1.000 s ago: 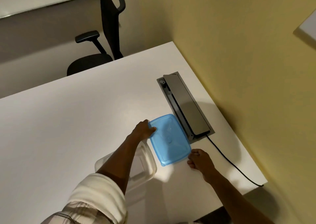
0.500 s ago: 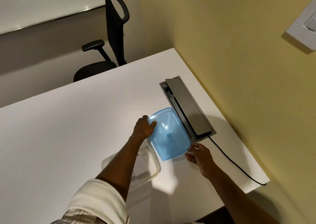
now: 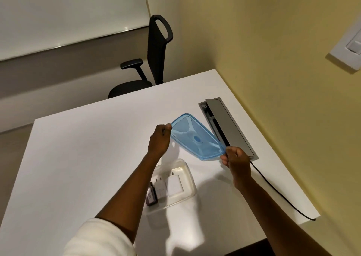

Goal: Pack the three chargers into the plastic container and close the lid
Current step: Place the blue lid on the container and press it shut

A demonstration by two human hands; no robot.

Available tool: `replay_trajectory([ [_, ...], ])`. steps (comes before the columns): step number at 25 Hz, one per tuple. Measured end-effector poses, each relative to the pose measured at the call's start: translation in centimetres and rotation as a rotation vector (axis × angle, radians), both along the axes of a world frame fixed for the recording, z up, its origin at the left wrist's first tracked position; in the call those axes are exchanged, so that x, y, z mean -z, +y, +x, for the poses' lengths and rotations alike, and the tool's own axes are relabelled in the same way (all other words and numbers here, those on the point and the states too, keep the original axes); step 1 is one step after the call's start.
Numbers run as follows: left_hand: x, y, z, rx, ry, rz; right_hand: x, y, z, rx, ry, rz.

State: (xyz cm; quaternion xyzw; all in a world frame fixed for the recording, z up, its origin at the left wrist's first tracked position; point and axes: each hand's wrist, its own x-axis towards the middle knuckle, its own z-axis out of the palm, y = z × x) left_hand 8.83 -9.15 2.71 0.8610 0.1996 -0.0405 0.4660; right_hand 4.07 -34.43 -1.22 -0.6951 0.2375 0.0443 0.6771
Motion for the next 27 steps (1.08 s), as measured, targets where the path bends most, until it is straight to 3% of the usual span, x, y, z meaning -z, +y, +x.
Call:
replay_trajectory([
  [4,-0.9,2.8,-3.6,-0.066,0.033,-0.086,-0.6,1.6,-1.2,-0.001,0.025,0.022],
  [13,0.7,6.9,-11.9,-0.206,0.008,-0.287,0.0,5.5,-5.4,-0.180,0.004,-0.187],
  [27,5.9,8.2,-16.7,-0.255,0.120,-0.289,2.6,8.6,-8.5,-0.328,0.074,-0.383],
])
